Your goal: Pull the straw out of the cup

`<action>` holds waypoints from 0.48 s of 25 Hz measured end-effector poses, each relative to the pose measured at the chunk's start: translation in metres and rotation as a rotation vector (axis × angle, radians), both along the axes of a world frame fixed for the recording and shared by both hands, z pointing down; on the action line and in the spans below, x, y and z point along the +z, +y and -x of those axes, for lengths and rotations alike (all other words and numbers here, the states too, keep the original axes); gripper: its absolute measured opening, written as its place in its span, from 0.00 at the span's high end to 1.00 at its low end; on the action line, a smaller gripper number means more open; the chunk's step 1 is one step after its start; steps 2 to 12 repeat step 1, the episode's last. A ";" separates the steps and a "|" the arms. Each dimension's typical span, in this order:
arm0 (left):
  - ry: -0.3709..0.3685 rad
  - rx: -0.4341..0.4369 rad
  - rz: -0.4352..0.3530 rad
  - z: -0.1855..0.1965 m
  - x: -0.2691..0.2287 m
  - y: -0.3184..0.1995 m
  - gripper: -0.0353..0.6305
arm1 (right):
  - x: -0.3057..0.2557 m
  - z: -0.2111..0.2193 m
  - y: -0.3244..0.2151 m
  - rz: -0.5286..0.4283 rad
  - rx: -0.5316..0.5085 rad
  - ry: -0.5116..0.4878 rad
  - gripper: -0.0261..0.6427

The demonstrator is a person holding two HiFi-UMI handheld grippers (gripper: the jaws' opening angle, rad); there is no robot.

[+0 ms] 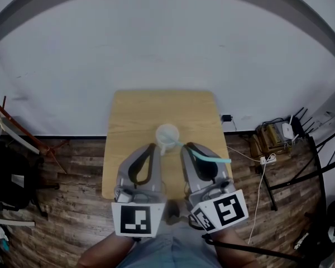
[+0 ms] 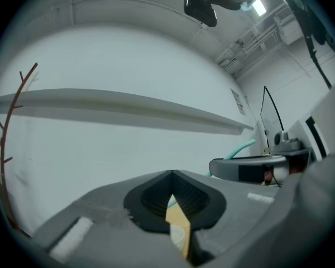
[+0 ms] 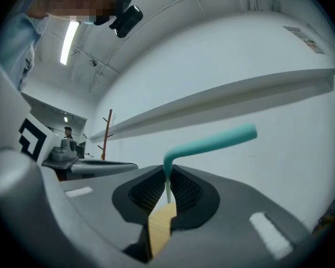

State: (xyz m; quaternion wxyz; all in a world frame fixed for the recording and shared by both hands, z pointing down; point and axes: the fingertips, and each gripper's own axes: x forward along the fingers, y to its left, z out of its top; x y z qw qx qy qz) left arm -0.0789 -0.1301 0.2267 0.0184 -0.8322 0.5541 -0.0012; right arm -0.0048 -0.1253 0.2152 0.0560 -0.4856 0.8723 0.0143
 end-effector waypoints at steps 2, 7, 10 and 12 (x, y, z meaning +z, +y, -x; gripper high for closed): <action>-0.002 0.000 0.001 0.001 0.001 -0.001 0.92 | 0.001 0.001 -0.001 0.001 0.000 0.000 0.91; -0.002 0.000 0.001 0.001 0.001 -0.001 0.92 | 0.001 0.001 -0.001 0.001 0.000 0.000 0.91; -0.002 0.000 0.001 0.001 0.001 -0.001 0.92 | 0.001 0.001 -0.001 0.001 0.000 0.000 0.91; -0.002 0.000 0.001 0.001 0.001 -0.001 0.92 | 0.001 0.001 -0.001 0.001 0.000 0.000 0.91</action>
